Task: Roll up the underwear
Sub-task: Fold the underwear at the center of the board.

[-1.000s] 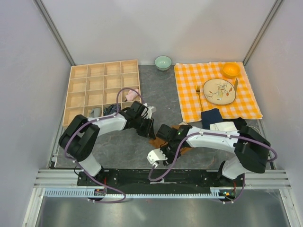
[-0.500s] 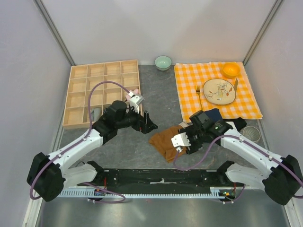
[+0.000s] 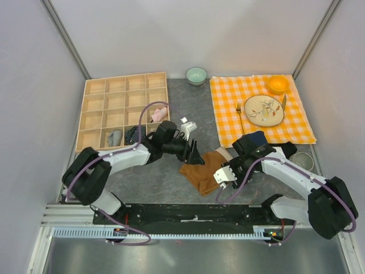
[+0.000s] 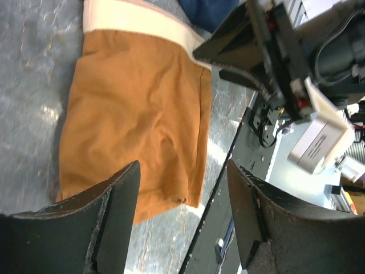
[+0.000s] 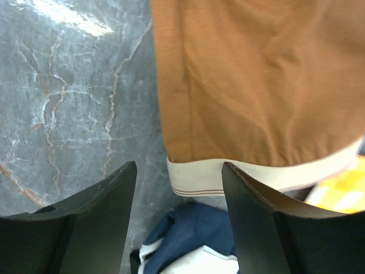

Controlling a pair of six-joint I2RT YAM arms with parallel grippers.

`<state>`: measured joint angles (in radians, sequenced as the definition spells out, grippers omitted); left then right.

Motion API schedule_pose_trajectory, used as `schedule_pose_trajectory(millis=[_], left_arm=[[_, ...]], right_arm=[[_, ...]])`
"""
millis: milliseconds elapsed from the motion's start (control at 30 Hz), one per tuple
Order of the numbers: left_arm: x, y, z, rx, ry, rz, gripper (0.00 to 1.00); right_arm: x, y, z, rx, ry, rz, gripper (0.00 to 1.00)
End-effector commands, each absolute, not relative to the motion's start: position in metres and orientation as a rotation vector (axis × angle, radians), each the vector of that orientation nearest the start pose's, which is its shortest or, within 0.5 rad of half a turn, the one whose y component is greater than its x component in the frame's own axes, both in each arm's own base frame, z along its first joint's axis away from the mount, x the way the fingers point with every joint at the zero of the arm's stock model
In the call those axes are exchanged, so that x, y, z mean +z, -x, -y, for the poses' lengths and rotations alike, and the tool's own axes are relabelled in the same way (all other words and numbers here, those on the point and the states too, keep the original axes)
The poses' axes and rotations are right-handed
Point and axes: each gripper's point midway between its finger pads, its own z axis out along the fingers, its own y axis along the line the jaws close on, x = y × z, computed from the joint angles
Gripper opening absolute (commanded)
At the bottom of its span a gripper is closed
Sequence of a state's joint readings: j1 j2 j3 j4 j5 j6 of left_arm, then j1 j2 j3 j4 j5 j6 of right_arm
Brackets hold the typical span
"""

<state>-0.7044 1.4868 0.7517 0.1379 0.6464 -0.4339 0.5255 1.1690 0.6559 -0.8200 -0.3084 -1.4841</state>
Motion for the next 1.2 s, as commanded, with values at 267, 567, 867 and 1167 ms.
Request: schedule_pose_trajectory(millis=[267,567,867,1167], left_arm=[[0.067,-0.237,0.386,-1.258,-0.672,-2.297,0.67],[0.005,-0.230,0.349,-1.047,-0.509,-2.465,0.67],[0.034,-0.234,0.343,-1.030,-0.536,-2.345,0.68],[0.115,-0.232,0.301,-0.892,-0.604,-1.987,0.72]], right_arm=[[0.007,-0.184,-0.122,0.242,2.428,-1.403,0.64],[-0.016,-0.169,-0.113,0.304,2.486,-1.433,0.47],[-0.018,-0.147,-0.111,0.470,2.524,-1.500,0.15],[0.001,-0.127,-0.111,0.605,2.513,-1.562,0.08]])
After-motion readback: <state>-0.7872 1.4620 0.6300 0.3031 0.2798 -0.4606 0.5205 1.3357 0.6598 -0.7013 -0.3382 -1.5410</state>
